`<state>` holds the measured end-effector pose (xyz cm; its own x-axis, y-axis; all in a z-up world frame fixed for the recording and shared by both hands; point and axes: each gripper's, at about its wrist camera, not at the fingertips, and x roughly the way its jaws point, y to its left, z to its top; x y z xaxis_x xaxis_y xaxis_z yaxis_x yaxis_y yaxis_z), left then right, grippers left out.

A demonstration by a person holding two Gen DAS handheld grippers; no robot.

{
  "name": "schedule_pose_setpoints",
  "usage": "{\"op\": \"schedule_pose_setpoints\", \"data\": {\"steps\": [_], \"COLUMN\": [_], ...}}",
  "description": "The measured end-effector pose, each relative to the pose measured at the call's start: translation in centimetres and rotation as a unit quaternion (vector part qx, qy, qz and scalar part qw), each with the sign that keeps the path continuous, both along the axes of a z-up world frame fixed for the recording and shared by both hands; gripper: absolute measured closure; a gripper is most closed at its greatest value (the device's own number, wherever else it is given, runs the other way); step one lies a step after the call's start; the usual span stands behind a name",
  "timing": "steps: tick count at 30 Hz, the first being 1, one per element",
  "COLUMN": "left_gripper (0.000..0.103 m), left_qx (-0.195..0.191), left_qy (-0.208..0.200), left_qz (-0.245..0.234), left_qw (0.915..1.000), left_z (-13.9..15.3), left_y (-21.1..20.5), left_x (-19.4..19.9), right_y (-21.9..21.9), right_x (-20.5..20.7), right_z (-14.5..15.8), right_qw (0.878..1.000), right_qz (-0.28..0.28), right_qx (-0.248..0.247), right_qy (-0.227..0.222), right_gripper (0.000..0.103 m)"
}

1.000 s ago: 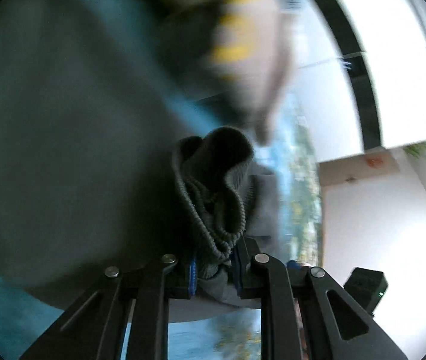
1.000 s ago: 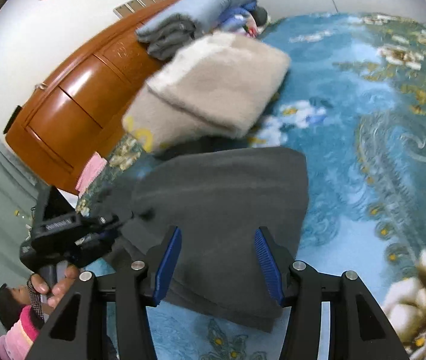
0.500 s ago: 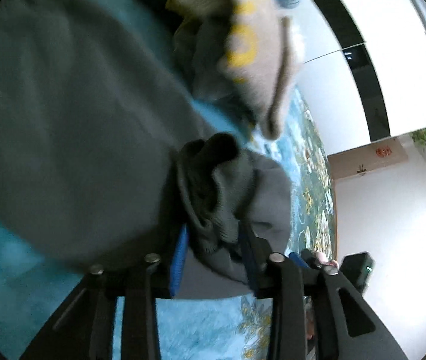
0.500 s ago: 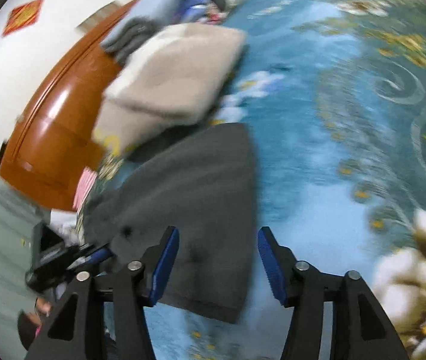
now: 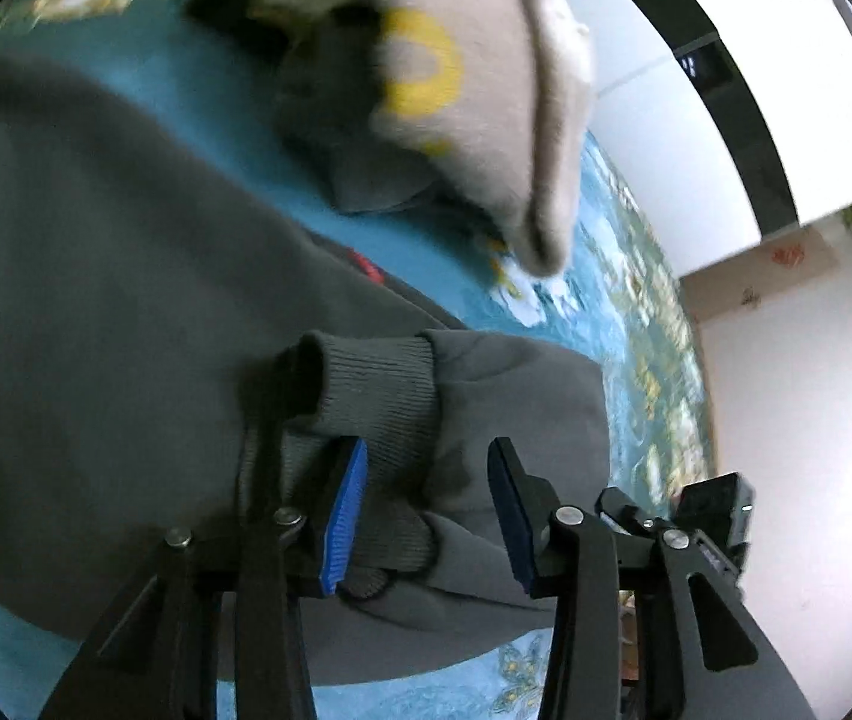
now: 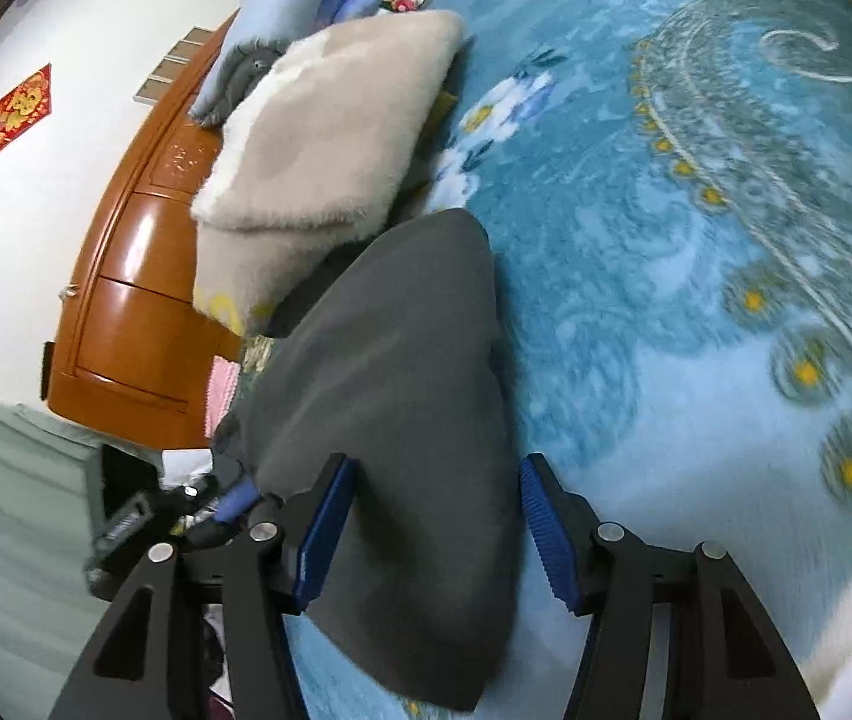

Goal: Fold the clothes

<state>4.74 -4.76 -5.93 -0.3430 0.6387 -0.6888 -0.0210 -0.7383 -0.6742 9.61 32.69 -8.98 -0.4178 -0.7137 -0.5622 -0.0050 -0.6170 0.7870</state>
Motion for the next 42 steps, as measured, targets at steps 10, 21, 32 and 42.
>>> {"op": "schedule_pose_setpoints", "data": {"steps": [10, 21, 32, 42], "left_gripper": [0.06, 0.059, 0.05, 0.04], "left_qx": [0.026, -0.001, -0.029, -0.061], "left_qy": [-0.003, 0.001, 0.01, 0.06], "left_qz": [-0.003, -0.037, -0.111, 0.069], "left_qw": [0.9996, 0.9993, 0.9934, 0.994], "left_z": [0.8, 1.6, 2.0, 6.6], "left_y": [-1.6, 2.8, 9.5, -4.8], "left_x": [1.0, 1.6, 2.4, 3.9], "right_y": [-1.4, 4.3, 11.2, 4.2], "right_x": [1.5, 4.8, 7.6, 4.6], "right_z": [-0.4, 5.2, 4.5, 7.9], "right_qw": [0.999, 0.995, 0.993, 0.994], "right_qz": [0.031, -0.018, -0.113, -0.037], "right_qx": [-0.04, -0.083, -0.028, 0.064], "right_qy": [0.019, 0.058, 0.025, 0.08], "right_gripper": [0.055, 0.091, 0.093, 0.09]}}
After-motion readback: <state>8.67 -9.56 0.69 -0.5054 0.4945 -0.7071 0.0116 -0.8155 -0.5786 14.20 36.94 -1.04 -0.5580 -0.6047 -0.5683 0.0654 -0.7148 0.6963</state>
